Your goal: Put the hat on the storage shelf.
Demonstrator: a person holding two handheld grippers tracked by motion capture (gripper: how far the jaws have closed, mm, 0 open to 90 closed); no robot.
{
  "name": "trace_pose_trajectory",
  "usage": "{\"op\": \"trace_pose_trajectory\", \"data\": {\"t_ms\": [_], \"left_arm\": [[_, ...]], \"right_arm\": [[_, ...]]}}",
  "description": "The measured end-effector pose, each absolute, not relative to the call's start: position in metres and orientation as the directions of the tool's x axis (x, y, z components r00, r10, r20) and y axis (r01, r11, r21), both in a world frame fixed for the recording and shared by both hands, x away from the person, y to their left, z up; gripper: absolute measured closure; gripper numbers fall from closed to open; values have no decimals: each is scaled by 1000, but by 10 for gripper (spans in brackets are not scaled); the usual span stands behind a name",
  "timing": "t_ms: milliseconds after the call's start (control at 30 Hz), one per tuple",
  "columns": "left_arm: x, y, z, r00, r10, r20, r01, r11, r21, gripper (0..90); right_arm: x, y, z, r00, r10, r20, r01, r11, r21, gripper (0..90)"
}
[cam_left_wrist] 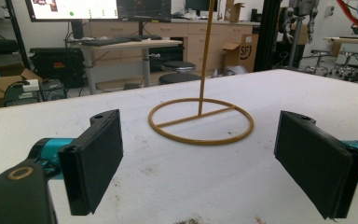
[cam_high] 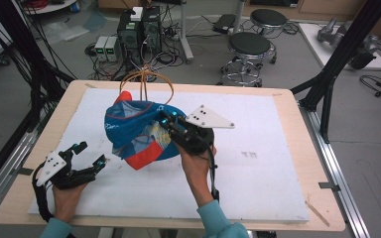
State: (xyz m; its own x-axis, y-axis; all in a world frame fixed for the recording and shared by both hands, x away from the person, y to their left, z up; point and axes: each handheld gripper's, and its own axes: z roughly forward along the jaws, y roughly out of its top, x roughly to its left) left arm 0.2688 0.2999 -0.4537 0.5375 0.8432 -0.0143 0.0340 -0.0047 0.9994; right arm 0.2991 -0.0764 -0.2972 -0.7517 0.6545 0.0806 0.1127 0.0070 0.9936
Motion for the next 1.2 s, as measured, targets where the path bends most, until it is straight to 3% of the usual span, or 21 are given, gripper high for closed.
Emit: {"op": "trace_pose_trajectory", "data": {"t_ms": [800,1200], "left_arm": [[269,300,-454,538,843,-15,35,-5,999,158],[269,300,-454,537,843,-19,38,-2,999,158]], "right_arm": [[346,-60,-249,-729,676,110,101,-53,994,847],[372,-50,-245,-699,704,123,116,-58,992,847]]}}
